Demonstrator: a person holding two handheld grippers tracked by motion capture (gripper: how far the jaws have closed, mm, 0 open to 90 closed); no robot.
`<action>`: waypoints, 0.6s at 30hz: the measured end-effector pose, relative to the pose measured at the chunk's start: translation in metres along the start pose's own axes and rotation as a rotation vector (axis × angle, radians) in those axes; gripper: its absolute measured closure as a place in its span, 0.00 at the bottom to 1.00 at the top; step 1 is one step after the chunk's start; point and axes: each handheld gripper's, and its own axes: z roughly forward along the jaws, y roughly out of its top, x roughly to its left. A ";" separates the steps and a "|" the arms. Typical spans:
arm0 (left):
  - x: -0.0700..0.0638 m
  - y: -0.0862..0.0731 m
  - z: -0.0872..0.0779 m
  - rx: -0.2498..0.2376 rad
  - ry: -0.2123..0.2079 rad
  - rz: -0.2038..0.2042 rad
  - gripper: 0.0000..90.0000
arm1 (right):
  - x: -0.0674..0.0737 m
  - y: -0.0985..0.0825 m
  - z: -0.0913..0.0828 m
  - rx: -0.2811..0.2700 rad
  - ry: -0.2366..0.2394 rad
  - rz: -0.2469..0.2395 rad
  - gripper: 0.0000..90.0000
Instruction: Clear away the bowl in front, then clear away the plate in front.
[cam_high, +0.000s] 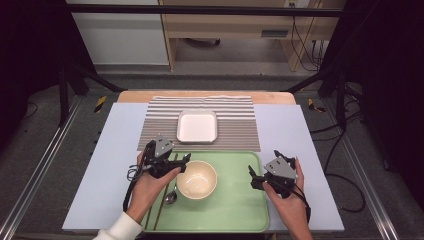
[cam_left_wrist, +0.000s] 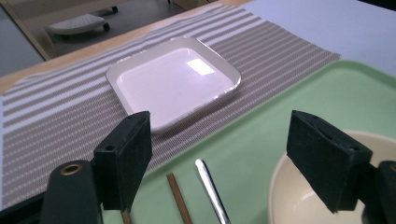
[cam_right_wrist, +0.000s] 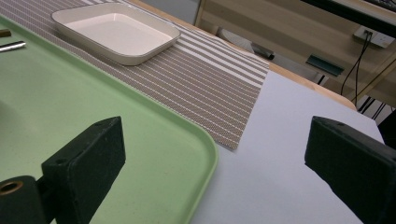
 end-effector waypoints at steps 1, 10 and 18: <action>0.002 0.004 0.001 -0.004 0.004 -0.001 0.23 | -0.001 0.000 0.000 0.000 -0.003 0.004 0.06; 0.033 0.033 0.029 0.054 0.080 -0.033 0.22 | -0.003 0.001 -0.003 -0.015 -0.005 0.016 0.06; 0.067 0.039 0.077 0.127 0.145 -0.061 0.28 | -0.005 0.000 -0.006 -0.023 -0.002 0.015 0.06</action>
